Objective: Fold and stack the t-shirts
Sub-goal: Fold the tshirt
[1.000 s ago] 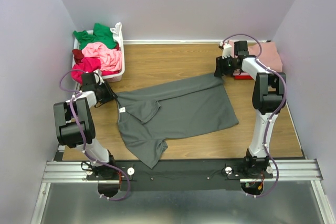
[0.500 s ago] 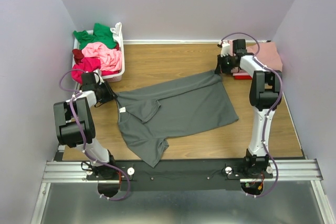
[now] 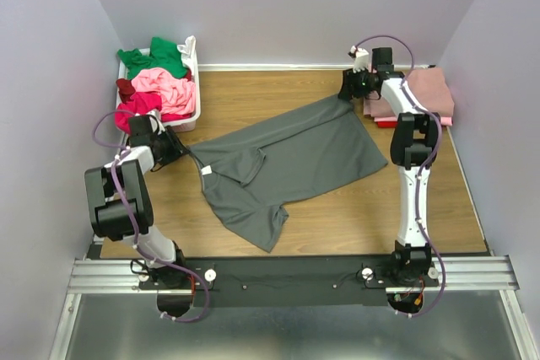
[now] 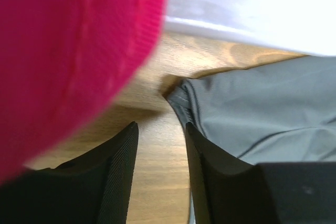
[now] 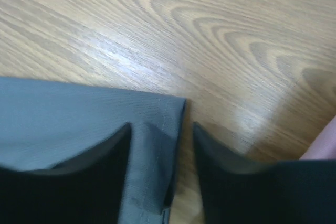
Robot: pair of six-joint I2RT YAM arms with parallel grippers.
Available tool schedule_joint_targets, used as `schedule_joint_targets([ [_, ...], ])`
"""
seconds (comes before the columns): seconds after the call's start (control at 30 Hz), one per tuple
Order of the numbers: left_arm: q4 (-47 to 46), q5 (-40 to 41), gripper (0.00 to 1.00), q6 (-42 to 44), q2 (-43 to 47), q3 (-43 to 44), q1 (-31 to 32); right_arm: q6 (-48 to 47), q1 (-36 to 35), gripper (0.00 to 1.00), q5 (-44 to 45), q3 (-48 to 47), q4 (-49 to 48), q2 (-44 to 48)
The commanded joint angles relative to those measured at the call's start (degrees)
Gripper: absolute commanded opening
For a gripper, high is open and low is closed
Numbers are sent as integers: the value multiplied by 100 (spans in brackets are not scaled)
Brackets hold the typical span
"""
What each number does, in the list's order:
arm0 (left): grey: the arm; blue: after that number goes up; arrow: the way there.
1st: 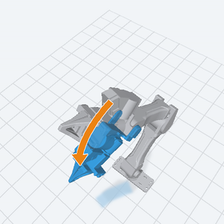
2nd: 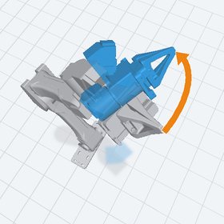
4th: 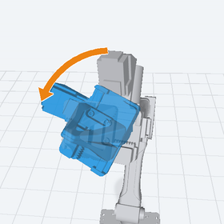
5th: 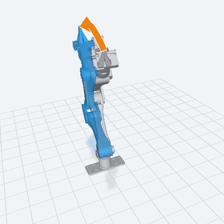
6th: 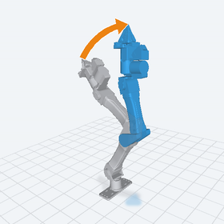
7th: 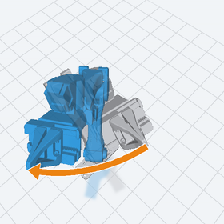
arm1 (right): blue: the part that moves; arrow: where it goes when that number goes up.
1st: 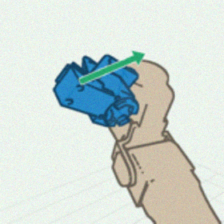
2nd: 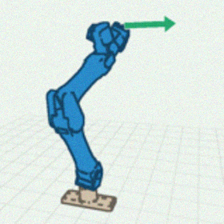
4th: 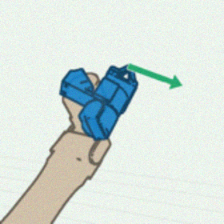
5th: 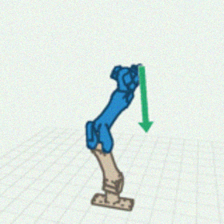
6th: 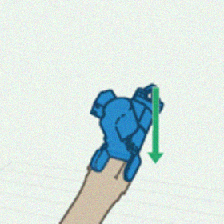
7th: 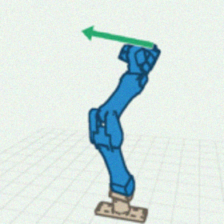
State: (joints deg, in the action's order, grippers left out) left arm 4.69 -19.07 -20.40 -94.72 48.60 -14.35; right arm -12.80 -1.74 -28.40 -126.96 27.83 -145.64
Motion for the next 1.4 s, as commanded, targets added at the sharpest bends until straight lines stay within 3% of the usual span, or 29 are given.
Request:
schedule_joint_targets([
  [0.0, 14, 35, 57, 19, 690, -34, -68, -240, -151, 63, 28, -119, 152, 96],
  [0.03, 41, 78, 59, 19, 1031, -43, -68, -345, -221, 72, 54, -49, 161, 193],
  [0.27, 209, -315, 71, 255, 3027, 79, -77, -706, -582, 92, 81, 583, 318, 1678],
  [0.33, 7, -893, 87, 309, 3606, 80, -77, -899, -687, 100, -103, 1057, 415, 2415],
  [0.37, -229, -1758, 91, 265, 3731, 36, -68, -1109, -714, 100, -226, 1294, 451, 2688],
  [0.5, -294, -2777, 92, -165, 4056, -52, 519, -1567, -714, 100, -1403, 2874, 442, 4670],
  [0.53, -171, -2734, 92, -113, 4136, -52, 721, -1664, -714, 100, -1570, 3244, 460, 4677],
  [0.67, 750, -1647, 85, -138, 4584, -148, 2484, -2077, -714, 100, -2116, 5464, 477, 6587],
  [0.8, 1314, -714, 80, -665, 5155, -649, 3629, -2297, -705, 100, -2151, 6901, 521, 7804],
  [0.87, 1621, -188, 78, -1138, 5472, -947, 4315, -2611, -714, 100, -2667, 7332, 756, 8199],
  [0.97, 1859, 218, 75, -1937, 5832, -1360, 4984, -3751, -793, 100, -3266, 7948, 1511, 8342],
  [1.07, 2018, 447, 73, -2335, 6000, -1642, 5414, -4273, -1354, 98, -2980, 8213, 1734, 8193],
  [1.23, 2062, 685, 73, -2627, 5755, -1731, 5882, -4512, -2356, 93, -2346, 8187, 1550, 7622],
  [1.37, 2185, 825, 73, -2565, 5622, -1757, 5979, -4163, -3051, 82, -1784, 7932, 928, 6867],
])
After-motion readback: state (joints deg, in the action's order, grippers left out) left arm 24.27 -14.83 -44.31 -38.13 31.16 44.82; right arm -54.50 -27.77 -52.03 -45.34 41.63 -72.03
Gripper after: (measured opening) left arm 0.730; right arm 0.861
